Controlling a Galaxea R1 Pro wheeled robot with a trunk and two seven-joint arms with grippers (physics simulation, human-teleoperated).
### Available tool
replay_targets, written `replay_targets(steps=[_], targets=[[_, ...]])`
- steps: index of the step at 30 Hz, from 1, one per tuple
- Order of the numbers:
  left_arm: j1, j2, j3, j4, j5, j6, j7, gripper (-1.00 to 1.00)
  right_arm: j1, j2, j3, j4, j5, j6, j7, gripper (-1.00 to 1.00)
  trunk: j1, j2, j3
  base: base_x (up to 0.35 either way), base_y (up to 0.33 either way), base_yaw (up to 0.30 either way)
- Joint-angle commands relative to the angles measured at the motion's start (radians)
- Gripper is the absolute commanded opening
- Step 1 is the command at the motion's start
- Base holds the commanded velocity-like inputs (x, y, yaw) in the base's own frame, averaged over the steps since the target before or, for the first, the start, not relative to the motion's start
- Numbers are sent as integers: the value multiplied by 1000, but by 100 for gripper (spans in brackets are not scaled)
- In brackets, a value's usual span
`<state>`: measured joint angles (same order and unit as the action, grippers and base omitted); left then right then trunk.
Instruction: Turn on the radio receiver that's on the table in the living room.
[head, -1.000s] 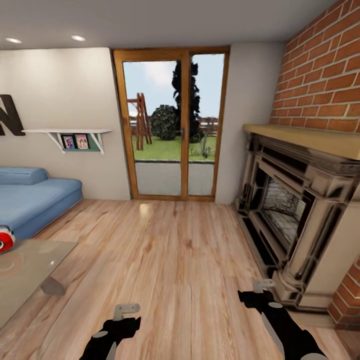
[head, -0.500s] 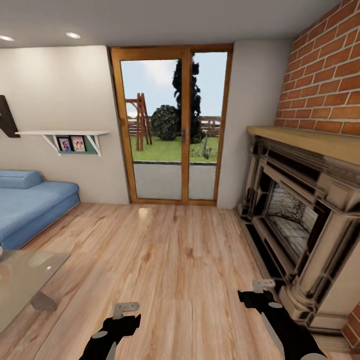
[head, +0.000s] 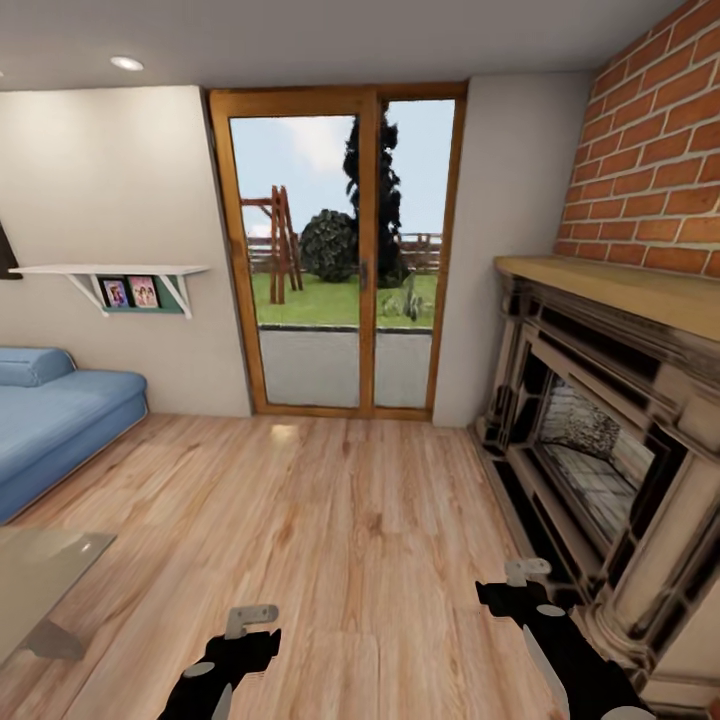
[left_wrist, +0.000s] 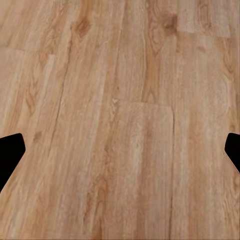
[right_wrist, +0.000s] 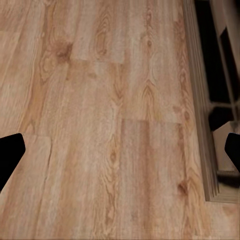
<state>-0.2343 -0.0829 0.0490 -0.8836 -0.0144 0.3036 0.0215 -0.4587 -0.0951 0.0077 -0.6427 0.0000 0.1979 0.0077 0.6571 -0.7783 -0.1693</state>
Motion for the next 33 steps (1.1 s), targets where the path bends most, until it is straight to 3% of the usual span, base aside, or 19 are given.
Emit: replay_targets(steps=[1,12,33], targets=[[0,0,0,0,0,0,0,100,0,0,0,0,0,0,0,100,-4,7,3,331,-80,0],[0,0,0,0,0,0,0,100,0,0,0,0,0,0,0,100,-46,84,38,331,-16,29],[0,0,0,0,-1,-2,29,100,0,2,0,1,0,0,0,100,-127,231,104,331,0,286]])
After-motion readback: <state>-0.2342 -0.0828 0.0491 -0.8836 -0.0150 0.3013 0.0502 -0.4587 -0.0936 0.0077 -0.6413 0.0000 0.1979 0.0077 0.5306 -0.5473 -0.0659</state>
